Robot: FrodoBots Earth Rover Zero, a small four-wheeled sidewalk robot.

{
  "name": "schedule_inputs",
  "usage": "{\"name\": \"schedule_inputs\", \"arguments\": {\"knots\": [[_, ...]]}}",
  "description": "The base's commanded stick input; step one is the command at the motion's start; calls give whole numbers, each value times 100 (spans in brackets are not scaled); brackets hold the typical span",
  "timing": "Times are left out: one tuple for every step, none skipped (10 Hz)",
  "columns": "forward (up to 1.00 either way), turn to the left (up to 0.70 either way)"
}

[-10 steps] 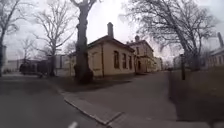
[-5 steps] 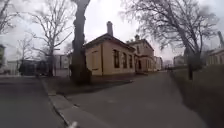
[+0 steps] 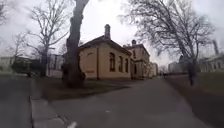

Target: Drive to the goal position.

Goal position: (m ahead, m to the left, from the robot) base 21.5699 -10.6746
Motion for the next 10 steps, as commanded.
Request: {"name": "schedule_inputs", "arguments": {"knots": [[100, -39], [100, -39], [100, -39], [100, -39], [100, -39], [100, -39], [100, -37], [100, -22], [100, -7], [100, 1]]}}
